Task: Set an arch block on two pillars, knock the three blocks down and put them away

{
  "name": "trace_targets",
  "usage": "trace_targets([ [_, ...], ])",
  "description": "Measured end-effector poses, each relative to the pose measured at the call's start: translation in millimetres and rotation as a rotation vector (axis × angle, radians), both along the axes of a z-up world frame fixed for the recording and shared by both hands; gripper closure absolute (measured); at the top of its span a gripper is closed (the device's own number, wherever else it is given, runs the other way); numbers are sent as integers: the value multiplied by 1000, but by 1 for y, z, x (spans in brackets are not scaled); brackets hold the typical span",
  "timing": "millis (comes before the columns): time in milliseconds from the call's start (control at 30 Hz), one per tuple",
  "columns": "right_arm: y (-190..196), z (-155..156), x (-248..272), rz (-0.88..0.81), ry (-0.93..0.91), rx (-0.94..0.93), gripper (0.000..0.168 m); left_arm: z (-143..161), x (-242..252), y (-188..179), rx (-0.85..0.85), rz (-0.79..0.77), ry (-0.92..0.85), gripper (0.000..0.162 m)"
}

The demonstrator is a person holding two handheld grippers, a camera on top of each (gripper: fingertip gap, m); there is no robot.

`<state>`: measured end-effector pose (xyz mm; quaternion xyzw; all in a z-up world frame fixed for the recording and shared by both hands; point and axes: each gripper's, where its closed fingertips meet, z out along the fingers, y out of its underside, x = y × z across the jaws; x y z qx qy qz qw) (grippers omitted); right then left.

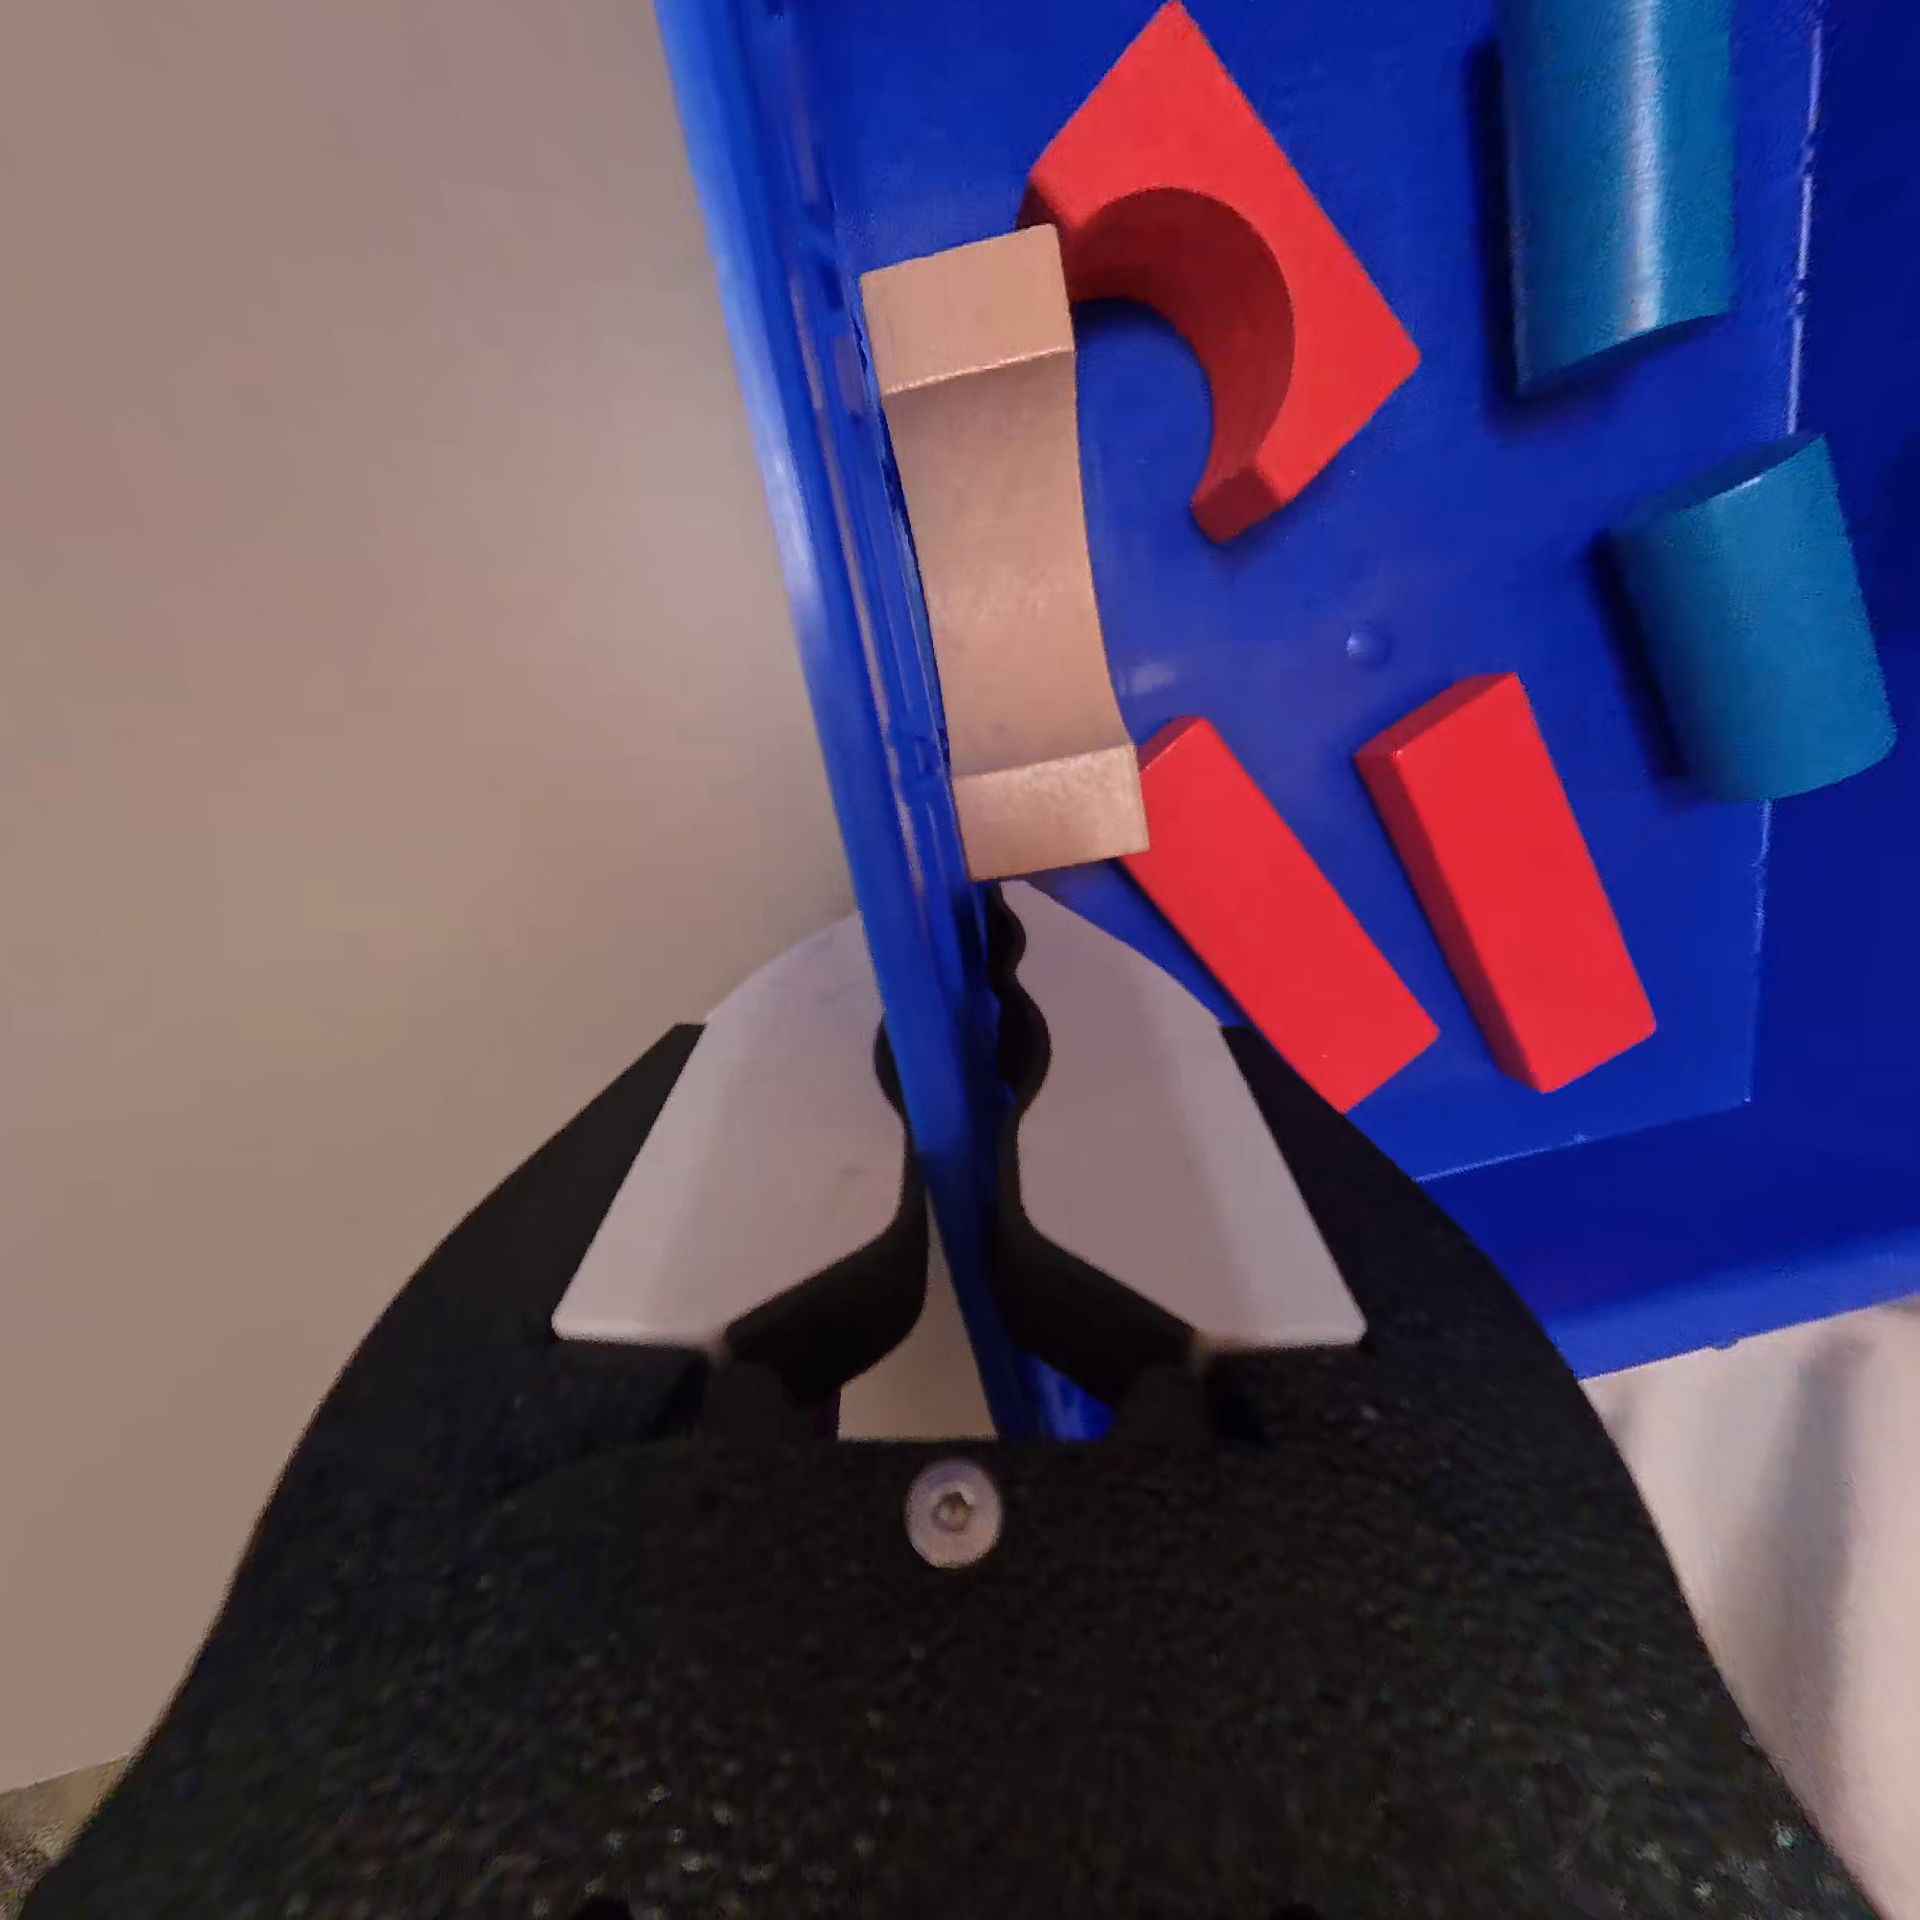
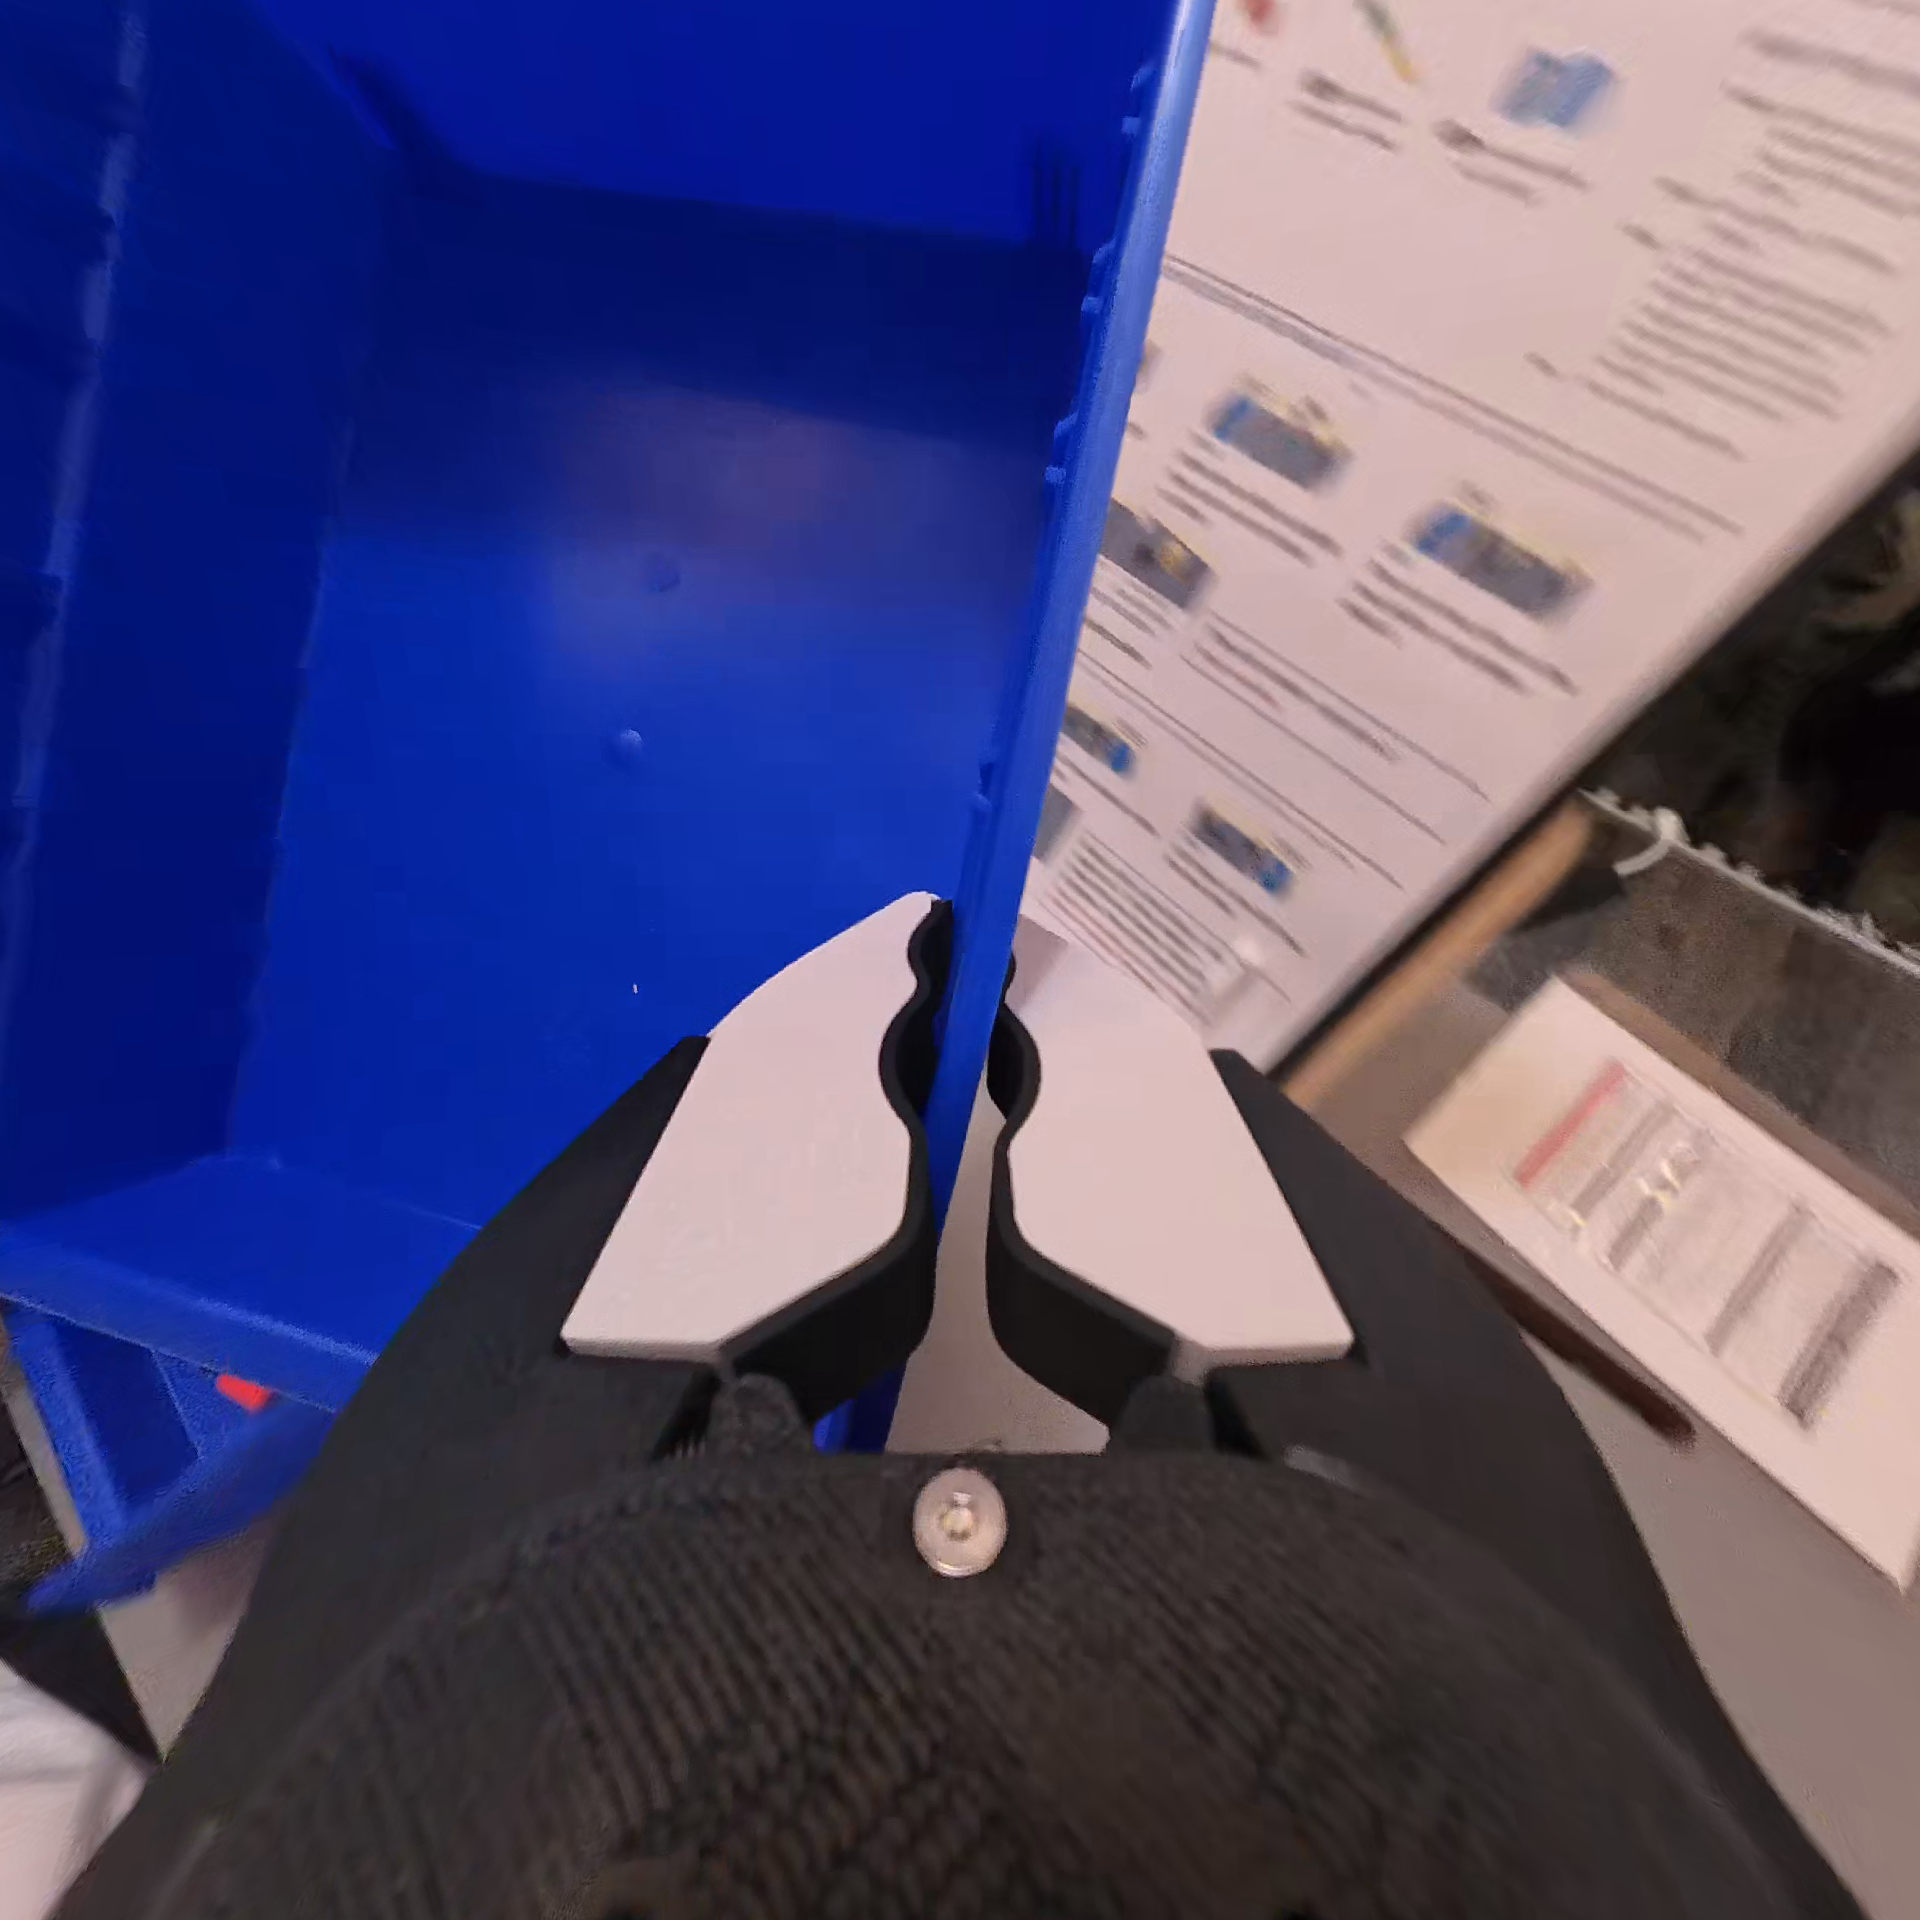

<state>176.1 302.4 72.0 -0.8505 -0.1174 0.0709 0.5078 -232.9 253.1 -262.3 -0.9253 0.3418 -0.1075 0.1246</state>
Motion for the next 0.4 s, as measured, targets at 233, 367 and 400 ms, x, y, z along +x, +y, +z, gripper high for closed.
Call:
trace_targets([
  [233,-132,-100,162,-278,94,-84,162,-1,-32,62,-18,95,13,155],
  [367,-195,-173,225,-412,147,-174,163,-1,-44,100,-41,134,16,156],
  [400,-206,-189,237,-447,158,-197,163,-1,-46,110,-45,138,17,156],
])
